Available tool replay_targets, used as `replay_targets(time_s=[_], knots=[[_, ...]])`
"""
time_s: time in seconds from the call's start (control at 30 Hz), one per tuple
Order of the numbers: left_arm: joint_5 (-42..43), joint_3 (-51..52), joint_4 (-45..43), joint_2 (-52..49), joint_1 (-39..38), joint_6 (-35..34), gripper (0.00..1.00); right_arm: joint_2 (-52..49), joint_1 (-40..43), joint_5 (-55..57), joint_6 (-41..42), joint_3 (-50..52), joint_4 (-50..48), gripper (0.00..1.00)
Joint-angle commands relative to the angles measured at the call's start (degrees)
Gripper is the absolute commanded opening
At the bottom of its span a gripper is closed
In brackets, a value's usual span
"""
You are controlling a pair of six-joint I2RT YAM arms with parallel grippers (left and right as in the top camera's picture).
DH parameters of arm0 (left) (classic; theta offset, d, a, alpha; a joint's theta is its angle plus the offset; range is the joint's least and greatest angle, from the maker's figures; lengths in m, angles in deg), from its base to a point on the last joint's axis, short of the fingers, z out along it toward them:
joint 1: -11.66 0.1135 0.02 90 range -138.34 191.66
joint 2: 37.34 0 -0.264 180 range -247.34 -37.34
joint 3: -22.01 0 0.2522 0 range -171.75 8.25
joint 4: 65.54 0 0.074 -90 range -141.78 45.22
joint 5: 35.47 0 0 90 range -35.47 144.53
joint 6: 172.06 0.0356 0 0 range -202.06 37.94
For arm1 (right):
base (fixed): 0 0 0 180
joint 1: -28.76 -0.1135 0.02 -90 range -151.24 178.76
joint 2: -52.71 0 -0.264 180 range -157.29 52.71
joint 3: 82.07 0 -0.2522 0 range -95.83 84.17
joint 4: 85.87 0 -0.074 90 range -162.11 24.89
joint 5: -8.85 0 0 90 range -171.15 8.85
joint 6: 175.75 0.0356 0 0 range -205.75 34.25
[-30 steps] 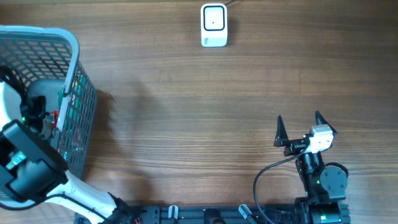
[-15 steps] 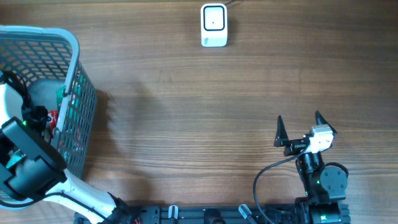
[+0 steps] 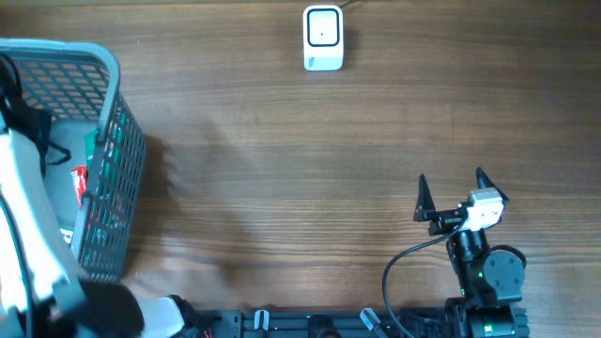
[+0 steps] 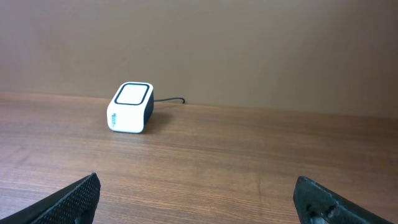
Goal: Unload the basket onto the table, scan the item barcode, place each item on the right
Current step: 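Lift the jar out and carry it toward the scanner with left gripper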
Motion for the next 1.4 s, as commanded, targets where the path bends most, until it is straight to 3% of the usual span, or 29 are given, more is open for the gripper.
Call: replay_targets(time_s=[0.0, 0.07, 0.1, 0.13, 0.27, 0.43, 0.67, 0.87, 1.1, 1.23, 1.37], knots=[[-0.8, -1.4, -0.7, 10.8, -6.2, 0.5, 0.53, 0.0, 0.0, 1.1, 0.6, 0.1, -0.2, 1.00], [1.5, -1.4, -2.1, 16.5, -12.4, 0.5, 0.53, 0.0, 0.0, 1.1, 0.6, 0.1, -0.2, 1.00], [2.6, -1.4, -3.5, 19.6, -18.1, 0.5, 0.53, 0.0, 0.0, 1.1, 0.6, 0.1, -0.2, 1.00], [2.9, -1.4, -5.2, 22.1, -29.0, 0.5, 0.54, 0.0, 0.0, 1.1, 0.6, 0.1, -0.2, 1.00], [2.9, -1.0, -5.4, 20.3, -42.9, 0.5, 0.53, 0.0, 0.0, 1.1, 0.6, 0.1, -0.2, 1.00], [2.9, -0.4, -4.1, 11.0, -57.9, 0.5, 0.54, 0.0, 0.0, 1.1, 0.6, 0.1, -0.2, 1.00], [3.2, -0.4, -4.2, -5.8, -67.7, 0.5, 0.54, 0.0, 0.0, 1.1, 0.6, 0.1, -0.2, 1.00], [10.1, -0.4, -4.5, -18.9, -71.6, 0.5, 0.56, 0.0, 0.0, 1.1, 0.6, 0.1, -0.2, 1.00], [18.8, -0.4, -8.3, -24.4, -72.6, 1.8, 0.57, 0.0, 0.0, 1.1, 0.6, 0.1, -0.2, 1.00], [18.6, -0.4, -12.1, -25.7, -72.5, 18.2, 0.57, 0.0, 0.0, 1.1, 0.6, 0.1, -0.2, 1.00], [21.2, -0.3, -10.9, -25.8, -72.5, 49.3, 0.57, 0.0, 0.0, 1.1, 0.6, 0.1, -0.2, 1.00]])
